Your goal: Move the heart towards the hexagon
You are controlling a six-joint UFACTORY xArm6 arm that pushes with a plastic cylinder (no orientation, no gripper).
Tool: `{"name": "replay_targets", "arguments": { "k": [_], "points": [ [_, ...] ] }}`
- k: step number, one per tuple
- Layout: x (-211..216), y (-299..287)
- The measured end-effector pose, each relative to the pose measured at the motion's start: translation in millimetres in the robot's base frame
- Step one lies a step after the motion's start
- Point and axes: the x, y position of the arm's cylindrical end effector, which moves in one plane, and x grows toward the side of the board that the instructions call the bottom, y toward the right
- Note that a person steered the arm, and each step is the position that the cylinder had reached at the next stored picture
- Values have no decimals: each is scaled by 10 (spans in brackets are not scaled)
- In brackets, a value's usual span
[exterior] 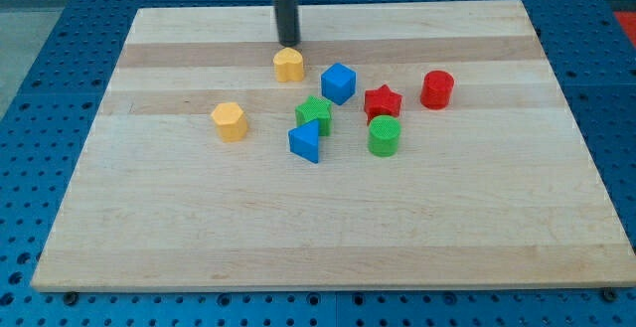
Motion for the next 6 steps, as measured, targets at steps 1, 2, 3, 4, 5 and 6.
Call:
{"name": "replay_targets", "arguments": {
  "k": [1,2,3,4,5,6],
  "points": [
    [326,-103],
    [520,-624],
    [486,-639],
    [34,-14],
    [61,1031],
    [468,2234]
  ]
}}
